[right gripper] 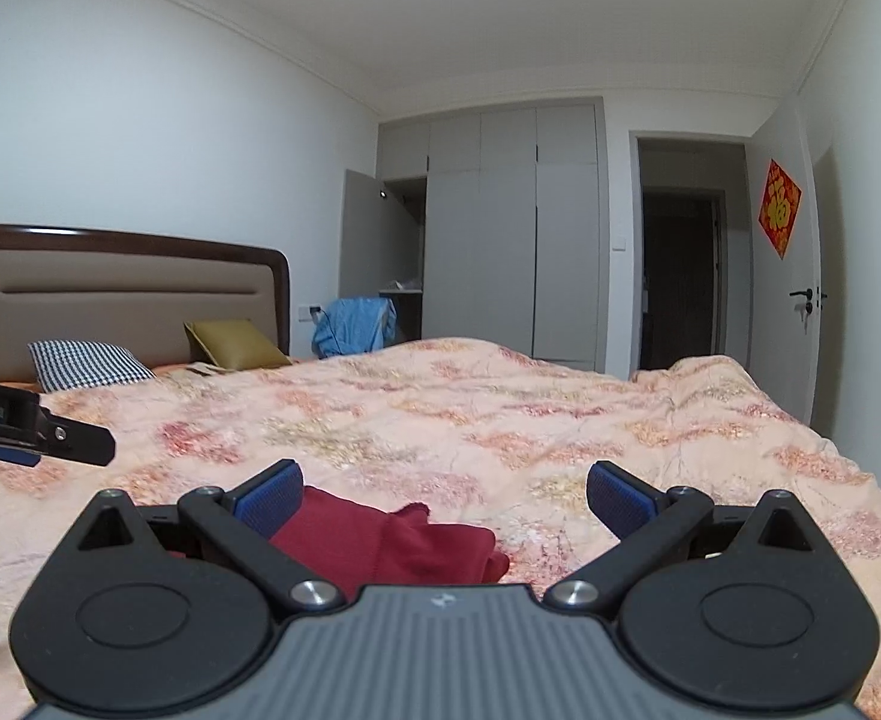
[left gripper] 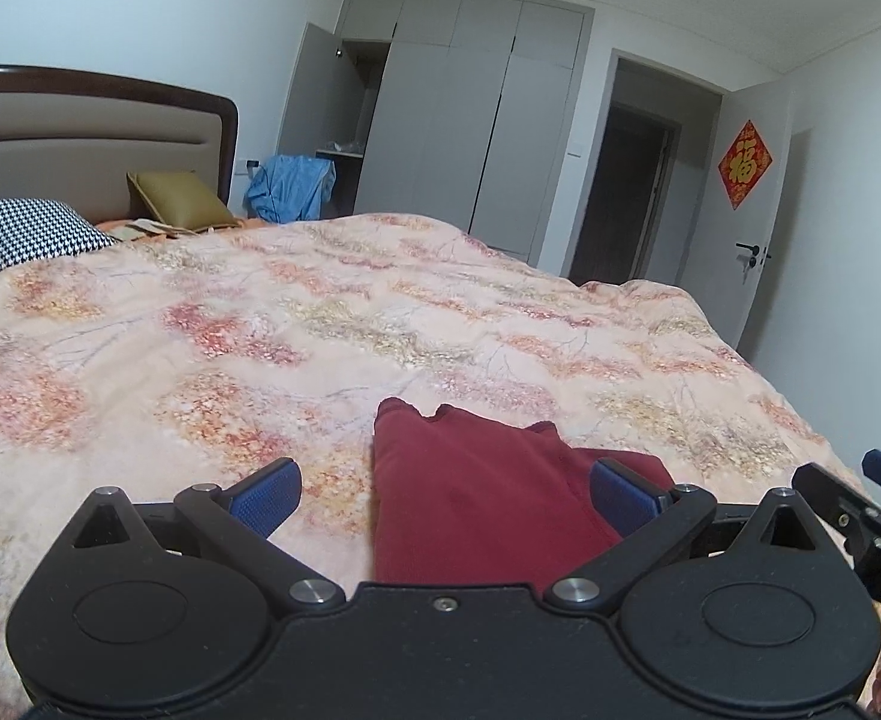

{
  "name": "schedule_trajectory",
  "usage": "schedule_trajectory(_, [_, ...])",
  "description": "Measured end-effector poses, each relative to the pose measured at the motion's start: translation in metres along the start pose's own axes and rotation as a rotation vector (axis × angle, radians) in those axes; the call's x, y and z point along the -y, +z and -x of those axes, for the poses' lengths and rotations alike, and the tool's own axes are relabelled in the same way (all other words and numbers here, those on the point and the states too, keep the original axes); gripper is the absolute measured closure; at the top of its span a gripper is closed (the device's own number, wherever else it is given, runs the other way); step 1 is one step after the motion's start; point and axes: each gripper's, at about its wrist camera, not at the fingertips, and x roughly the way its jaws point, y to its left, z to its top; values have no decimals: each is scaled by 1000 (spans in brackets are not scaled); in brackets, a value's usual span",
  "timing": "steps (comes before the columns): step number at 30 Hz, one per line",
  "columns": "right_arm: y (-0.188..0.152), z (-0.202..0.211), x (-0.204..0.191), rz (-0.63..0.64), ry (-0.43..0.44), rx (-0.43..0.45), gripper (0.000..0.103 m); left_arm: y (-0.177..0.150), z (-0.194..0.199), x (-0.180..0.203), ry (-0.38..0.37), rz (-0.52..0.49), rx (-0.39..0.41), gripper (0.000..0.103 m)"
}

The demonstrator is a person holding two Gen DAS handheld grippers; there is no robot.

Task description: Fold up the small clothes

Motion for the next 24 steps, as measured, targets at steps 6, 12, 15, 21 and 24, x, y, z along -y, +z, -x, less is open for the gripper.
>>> schedule_trajectory(6, [0, 39, -5, -9, 5, 31, 0, -19, 28, 8, -3, -20, -2, 1])
schedule_trajectory(12, [-6, 77, -14, 1, 1, 55, 0, -38, 49, 13, -4, -37, -3, 1])
schedule_trajectory(15, [-10, 93, -17, -1, -12, 65, 0, -49, 61, 14, -4, -41, 1, 1])
schedule_trajectory(21, [-25, 122, -23, -29, -32, 56, 0, -76, 83, 11, 25, -60, 6, 1])
schedule_trajectory(24, [-35, 133, -26, -47, -17, 34, 0, -88, 92, 7, 54, -59, 10, 1])
